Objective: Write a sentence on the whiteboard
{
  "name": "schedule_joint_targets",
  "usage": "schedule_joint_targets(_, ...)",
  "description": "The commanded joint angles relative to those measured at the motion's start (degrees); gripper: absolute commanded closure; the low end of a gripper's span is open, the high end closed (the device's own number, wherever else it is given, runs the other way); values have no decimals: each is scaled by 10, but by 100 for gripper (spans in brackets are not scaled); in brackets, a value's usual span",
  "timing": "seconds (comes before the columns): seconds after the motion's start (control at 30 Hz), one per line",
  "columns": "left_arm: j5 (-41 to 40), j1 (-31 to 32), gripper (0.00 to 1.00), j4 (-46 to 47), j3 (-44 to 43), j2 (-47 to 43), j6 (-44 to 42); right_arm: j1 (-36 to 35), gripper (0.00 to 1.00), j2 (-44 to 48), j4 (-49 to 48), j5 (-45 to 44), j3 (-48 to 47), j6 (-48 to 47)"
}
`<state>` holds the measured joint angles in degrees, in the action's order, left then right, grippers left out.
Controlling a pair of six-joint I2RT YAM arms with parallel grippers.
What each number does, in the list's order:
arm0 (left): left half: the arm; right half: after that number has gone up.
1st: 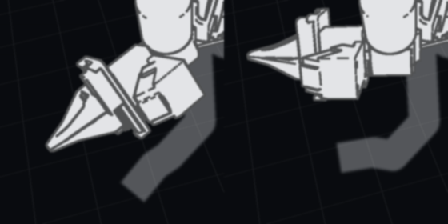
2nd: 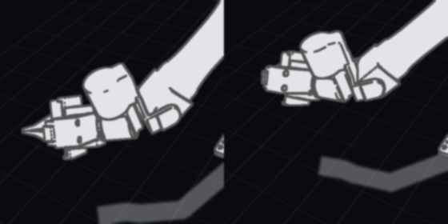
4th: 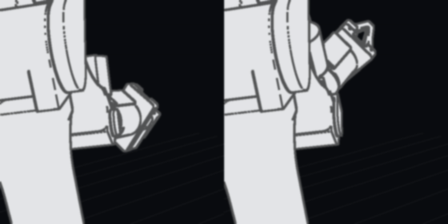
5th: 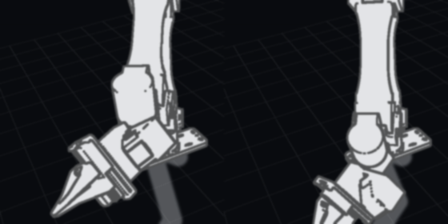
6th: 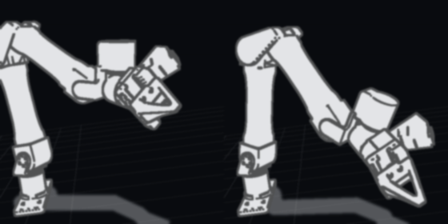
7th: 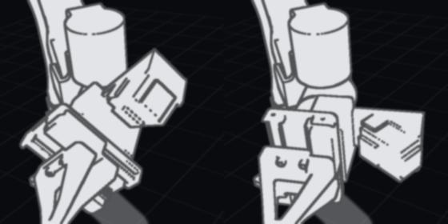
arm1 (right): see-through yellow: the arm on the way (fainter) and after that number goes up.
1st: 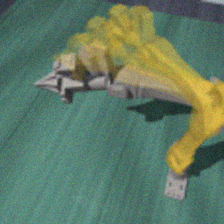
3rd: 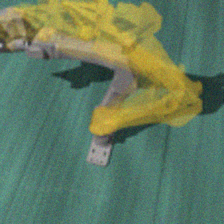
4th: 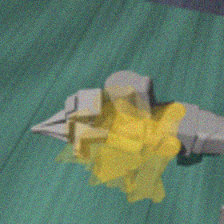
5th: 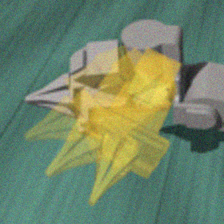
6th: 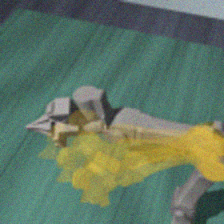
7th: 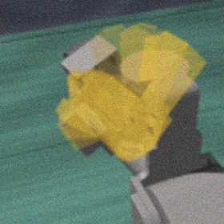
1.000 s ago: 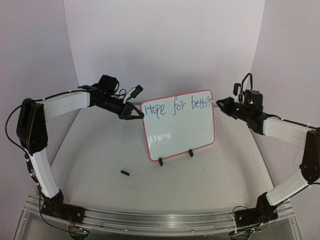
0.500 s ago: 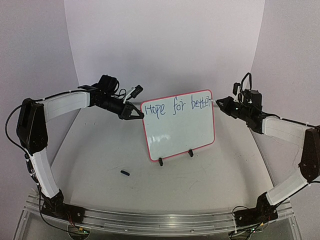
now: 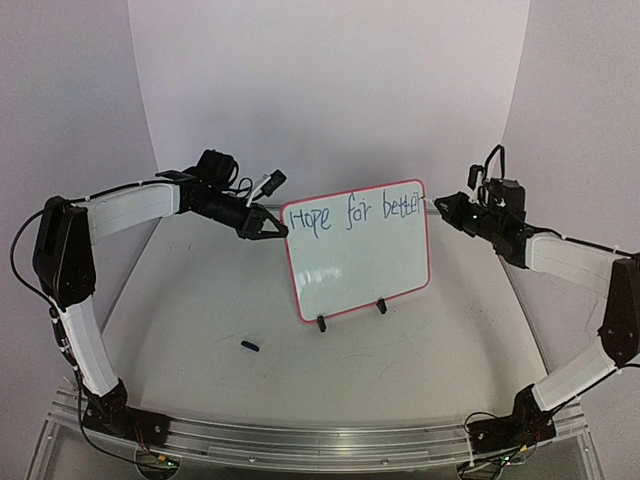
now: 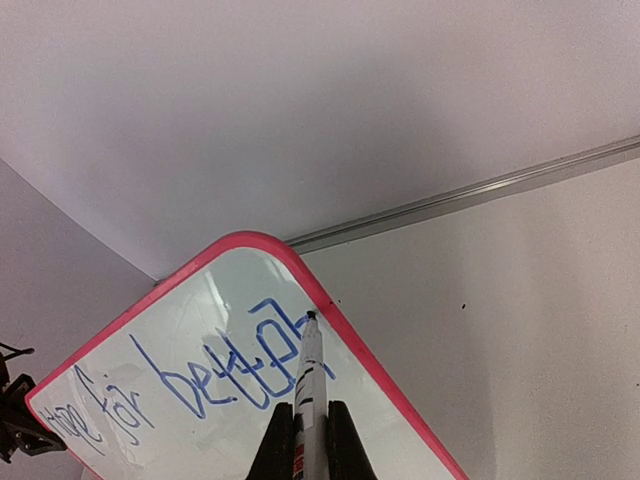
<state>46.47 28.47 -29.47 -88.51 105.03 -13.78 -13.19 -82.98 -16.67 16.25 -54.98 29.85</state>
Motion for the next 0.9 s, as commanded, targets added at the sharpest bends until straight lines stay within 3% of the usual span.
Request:
schedule_joint_targets(0.0,-40,24,100,-77,11,21,-48,1,100,55,-21,-6,10,-3)
schedule_joint_targets(0.27,-42,24,100,-78,11,22,-49,1,100,129,6,82,11,-24)
schedule_joint_targets(0.57,-39,25,100,-78,12,21,-48,-13,100,153,70,212,16,-56)
schedule_joint_targets(0.87,-38,30,100,-74,14,21,-46,-152,100,146,88,143,54,-65)
